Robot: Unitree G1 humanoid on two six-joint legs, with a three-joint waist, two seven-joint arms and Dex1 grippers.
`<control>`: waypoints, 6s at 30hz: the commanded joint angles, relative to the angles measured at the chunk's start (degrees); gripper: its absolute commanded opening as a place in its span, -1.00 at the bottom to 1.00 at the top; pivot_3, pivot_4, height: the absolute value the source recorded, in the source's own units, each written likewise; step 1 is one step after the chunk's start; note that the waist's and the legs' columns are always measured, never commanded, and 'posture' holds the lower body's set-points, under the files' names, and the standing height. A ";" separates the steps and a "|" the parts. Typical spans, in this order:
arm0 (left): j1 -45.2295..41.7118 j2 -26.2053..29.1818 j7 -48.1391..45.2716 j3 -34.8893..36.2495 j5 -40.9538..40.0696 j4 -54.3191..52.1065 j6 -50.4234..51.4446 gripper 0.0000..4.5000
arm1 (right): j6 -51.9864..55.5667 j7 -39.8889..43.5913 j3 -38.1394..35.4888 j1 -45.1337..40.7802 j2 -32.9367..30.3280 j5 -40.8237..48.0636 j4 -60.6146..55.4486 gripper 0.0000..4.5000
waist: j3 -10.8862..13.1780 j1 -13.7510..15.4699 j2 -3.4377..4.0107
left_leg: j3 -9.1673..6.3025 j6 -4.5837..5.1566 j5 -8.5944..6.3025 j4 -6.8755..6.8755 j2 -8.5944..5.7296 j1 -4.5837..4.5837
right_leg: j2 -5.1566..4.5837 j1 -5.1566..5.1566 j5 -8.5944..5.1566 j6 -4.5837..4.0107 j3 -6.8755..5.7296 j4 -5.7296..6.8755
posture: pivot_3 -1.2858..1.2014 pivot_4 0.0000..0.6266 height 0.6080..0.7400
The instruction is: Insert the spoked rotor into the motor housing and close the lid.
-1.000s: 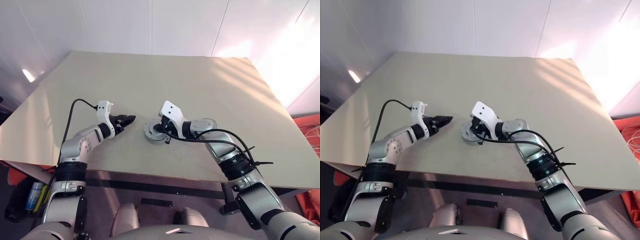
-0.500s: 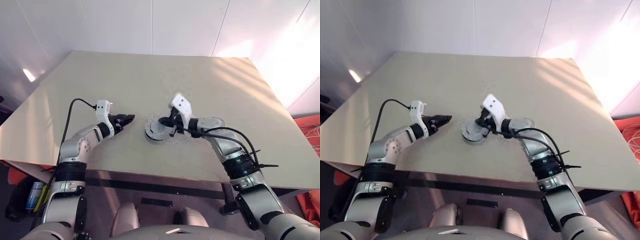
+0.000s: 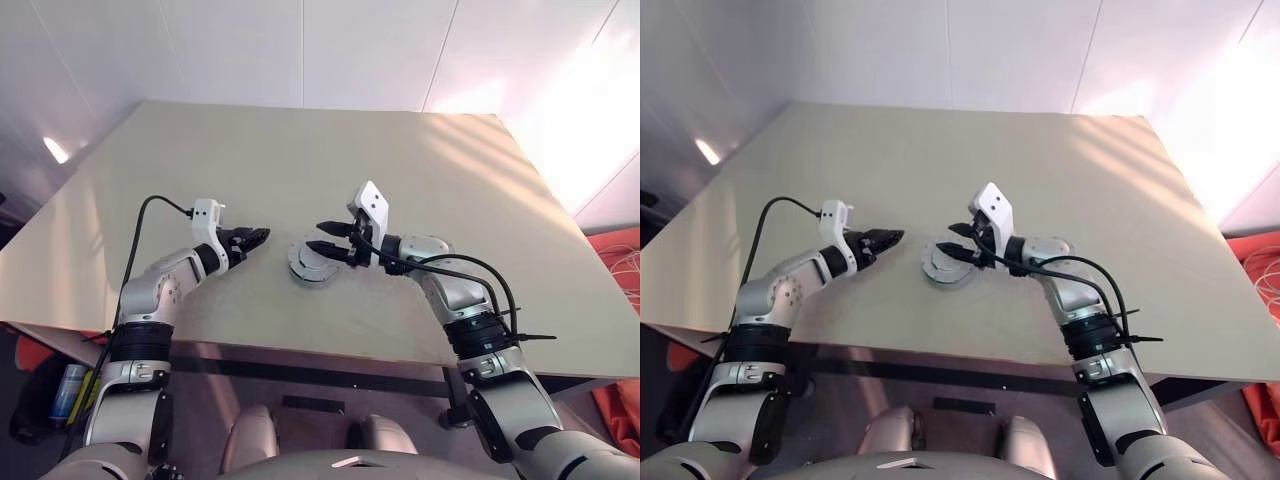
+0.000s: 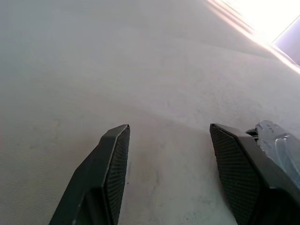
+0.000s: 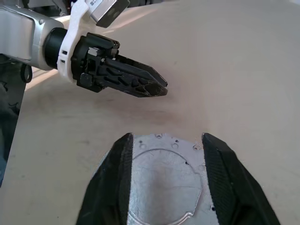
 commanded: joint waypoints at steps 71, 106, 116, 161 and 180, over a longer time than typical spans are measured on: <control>-0.77 2.46 -0.38 0.88 -0.53 -2.20 -0.46 0.28 | -19.52 1.00 1.02 -1.37 4.54 -3.36 20.01 0.40 | 0.00 -0.18 0.00 | 0.01 0.13 -0.08 -0.06 0.00 -0.03 | 0.00 0.02 0.00 -0.01 -0.01 -0.16 | 0.03 -1.00 1.00; -0.89 2.54 -0.06 1.19 -0.61 -2.60 -0.34 0.28 | -25.79 3.25 2.78 -2.96 1.74 -7.63 30.51 0.40 | 0.00 -0.79 0.00 | 0.01 0.19 -0.11 -0.06 -0.03 0.11 | -0.01 0.23 0.00 -0.01 -0.01 -0.28 | 0.03 -1.00 1.00; -0.76 2.50 -0.04 1.24 -0.65 -2.71 -0.41 0.28 | -26.74 3.92 3.25 -2.97 0.78 -7.79 32.45 0.40 | 0.00 -0.79 0.00 | -0.01 0.18 -0.11 -0.06 -0.04 0.18 | -0.02 0.38 0.00 0.00 -0.01 -0.42 | 0.03 -1.00 1.00; -1.05 2.12 0.47 1.12 -0.96 -2.44 -0.29 0.28 | -16.61 12.78 2.51 -0.91 -4.19 -3.36 27.29 0.40 | -0.07 0.32 0.10 | 0.06 0.60 -0.36 -0.17 -0.19 0.03 | -0.29 1.13 -0.37 0.55 0.00 -0.85 | 0.03 -1.00 1.00; -1.07 2.32 0.12 1.14 -0.85 -2.12 -0.62 0.28 | -23.12 6.86 5.61 -1.87 -2.56 -7.99 32.38 0.40 | -0.08 0.05 0.10 | 0.05 0.35 -0.22 -0.33 -0.16 0.31 | -0.29 1.22 -0.61 0.49 -0.01 -0.72 | 0.03 -1.00 1.00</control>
